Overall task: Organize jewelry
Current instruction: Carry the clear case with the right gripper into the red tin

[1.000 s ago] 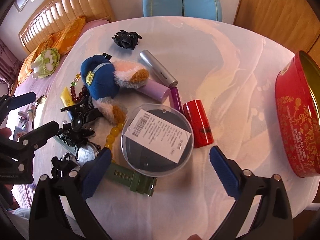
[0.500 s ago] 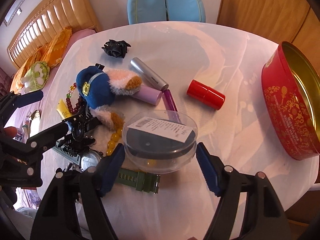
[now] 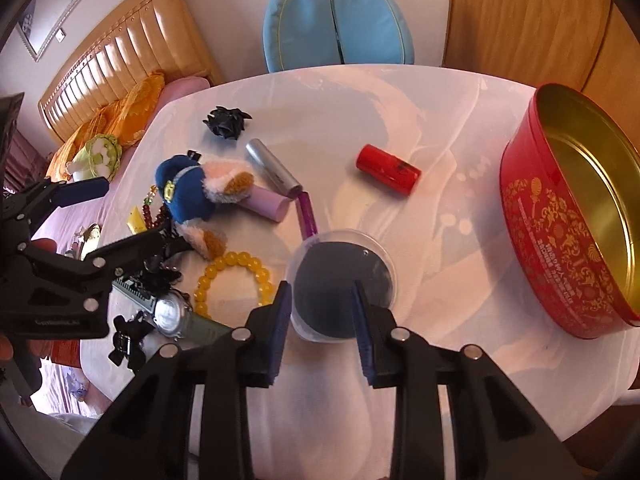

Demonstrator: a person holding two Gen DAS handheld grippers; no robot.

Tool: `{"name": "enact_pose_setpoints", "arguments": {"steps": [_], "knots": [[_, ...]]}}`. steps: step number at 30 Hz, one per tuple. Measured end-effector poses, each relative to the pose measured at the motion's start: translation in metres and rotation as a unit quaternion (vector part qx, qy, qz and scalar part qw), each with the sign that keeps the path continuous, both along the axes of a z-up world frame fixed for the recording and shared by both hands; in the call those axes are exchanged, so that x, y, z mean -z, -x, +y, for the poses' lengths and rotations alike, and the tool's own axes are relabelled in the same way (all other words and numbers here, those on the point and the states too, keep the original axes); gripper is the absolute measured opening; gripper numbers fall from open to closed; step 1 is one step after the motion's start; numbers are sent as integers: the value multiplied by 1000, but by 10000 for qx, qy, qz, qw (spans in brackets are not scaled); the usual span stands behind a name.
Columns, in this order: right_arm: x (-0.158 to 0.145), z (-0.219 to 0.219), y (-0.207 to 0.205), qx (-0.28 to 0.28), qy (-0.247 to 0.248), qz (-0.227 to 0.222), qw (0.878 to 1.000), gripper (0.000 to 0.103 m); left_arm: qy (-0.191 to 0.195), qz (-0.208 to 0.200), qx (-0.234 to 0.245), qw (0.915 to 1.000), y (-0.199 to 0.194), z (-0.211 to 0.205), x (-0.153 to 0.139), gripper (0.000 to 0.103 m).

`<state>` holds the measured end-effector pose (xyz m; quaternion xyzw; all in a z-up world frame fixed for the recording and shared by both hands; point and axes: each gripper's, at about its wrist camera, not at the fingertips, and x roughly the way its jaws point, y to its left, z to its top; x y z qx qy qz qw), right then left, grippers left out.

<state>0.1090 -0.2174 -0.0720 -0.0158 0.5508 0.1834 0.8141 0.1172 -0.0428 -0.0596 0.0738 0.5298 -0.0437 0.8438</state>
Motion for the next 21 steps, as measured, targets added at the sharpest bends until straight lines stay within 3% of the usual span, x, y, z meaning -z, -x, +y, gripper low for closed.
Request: {"name": "enact_pose_setpoints", "arguments": {"steps": [1, 2, 3, 4, 5, 21], "knots": [[3, -8, -3, -44, -85, 77, 9999, 37, 68, 28, -112, 9999, -1, -3, -1, 96], [4, -15, -5, -71, -134, 140, 9998, 55, 149, 81, -194, 9997, -3, -6, -2, 96], [4, -22, -6, -40, -164, 134, 9998, 82, 232, 132, -243, 9994, -3, -9, -3, 96], [3, -28, -7, 6, -280, 77, 9996, 93, 300, 161, -278, 9990, -3, -12, -3, 96], [1, -34, -7, 5, -448, 36, 9990, 96, 325, 164, -308, 9989, -4, -14, -4, 96], [56, 2, -36, -548, 277, 198, 9979, 93, 141, 141, -324, 9993, -12, -8, 3, 96]]}}
